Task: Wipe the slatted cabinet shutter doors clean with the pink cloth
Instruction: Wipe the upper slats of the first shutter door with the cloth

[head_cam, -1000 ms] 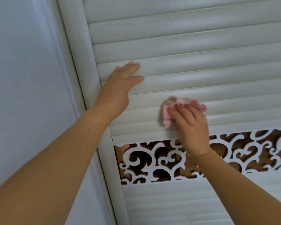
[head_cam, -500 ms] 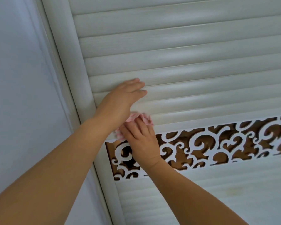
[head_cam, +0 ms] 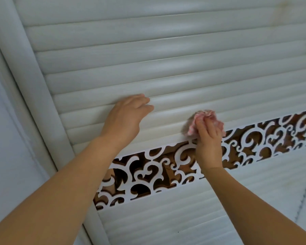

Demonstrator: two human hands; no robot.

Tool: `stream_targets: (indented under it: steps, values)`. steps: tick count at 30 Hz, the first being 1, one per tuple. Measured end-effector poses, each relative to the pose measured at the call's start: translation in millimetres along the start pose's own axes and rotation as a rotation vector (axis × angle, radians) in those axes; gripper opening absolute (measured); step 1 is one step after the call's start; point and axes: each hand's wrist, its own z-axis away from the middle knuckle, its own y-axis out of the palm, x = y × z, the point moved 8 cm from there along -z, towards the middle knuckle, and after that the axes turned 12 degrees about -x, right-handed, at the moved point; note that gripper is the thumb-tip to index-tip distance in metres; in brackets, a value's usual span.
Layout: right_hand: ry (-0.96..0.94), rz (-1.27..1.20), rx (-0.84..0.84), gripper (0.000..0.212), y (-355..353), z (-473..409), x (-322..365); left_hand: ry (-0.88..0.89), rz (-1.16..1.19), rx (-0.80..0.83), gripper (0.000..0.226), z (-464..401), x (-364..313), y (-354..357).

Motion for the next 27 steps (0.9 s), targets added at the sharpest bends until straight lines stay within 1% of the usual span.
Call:
stream_targets:
  steps: [2, 4, 6, 7, 8, 11, 12, 13, 15, 19, 21, 22, 23, 25, 26, 27]
  values:
    - [0.199, -0.015, -0.046, 0.055, -13.7, -17.1, -29.9, 0.006, 0.002, 0.007, 0.055, -7.3, -9.7, 9.2]
    - [0.318, 0.018, -0.09, 0.052, -22.3, -32.9, -45.0, 0.036, 0.002, 0.007, 0.054, -15.1, -21.7, 19.2]
    - [0.418, 0.041, -0.08, 0.052, -18.8, -38.2, -43.9, 0.063, -0.005, 0.005, 0.054, -22.2, -31.3, 28.9]
    - [0.426, 0.047, -0.051, 0.055, -13.3, -35.5, -36.7, 0.078, -0.017, 0.0, 0.054, -25.8, -36.1, 33.5]
    - [0.387, 0.037, -0.024, 0.06, -9.0, -31.8, -25.7, 0.095, -0.024, -0.004, 0.053, -30.8, -42.4, 38.5]
    - [0.079, 0.019, 0.035, 0.079, 0.9, -13.7, 9.4, 0.134, -0.05, -0.021, 0.049, -44.5, -59.0, 49.0]
    - [0.023, 0.025, 0.056, 0.081, 0.7, -12.3, 10.5, 0.141, -0.07, -0.02, 0.049, -48.3, -63.0, 52.1]
    - [0.008, 0.031, 0.064, 0.081, -2.4, -18.5, 4.9, 0.147, -0.09, -0.016, 0.049, -52.9, -67.2, 55.7]
    - [0.068, 0.049, 0.062, 0.083, -10.1, -39.8, -16.7, 0.148, -0.133, -0.015, 0.047, -58.3, -72.4, 60.9]
    - [0.336, 0.052, -0.004, 0.088, -28.6, -94.7, -72.7, 0.131, -0.19, -0.021, 0.046, -67.4, -77.5, 66.3]
    - [0.388, 0.047, -0.007, 0.09, -29.5, -102.5, -80.2, 0.128, -0.227, -0.019, 0.044, -71.5, -79.4, 68.9]
    - [0.353, 0.066, 0.016, 0.089, -26.1, -98.7, -74.0, 0.125, -0.238, -0.007, 0.048, -74.8, -81.0, 72.0]
    - [0.253, 0.09, 0.04, 0.084, -22.0, -92.5, -62.0, 0.125, -0.245, -0.002, 0.051, -79.5, -84.4, 75.1]
    - [-0.005, 0.054, 0.072, 0.075, -12.2, -71.9, -26.6, 0.121, -0.24, -0.002, 0.049, -89.9, -91.5, 80.1]
    - [-0.149, 0.045, 0.1, 0.072, -7.8, -61.3, -13.9, 0.12, -0.232, -0.006, 0.047, -95.9, -96.1, 81.8]
    - [-0.252, 0.037, 0.125, 0.069, -4.9, -54.7, -10.3, 0.127, -0.23, -0.016, 0.045, -102.8, -101.2, 84.2]
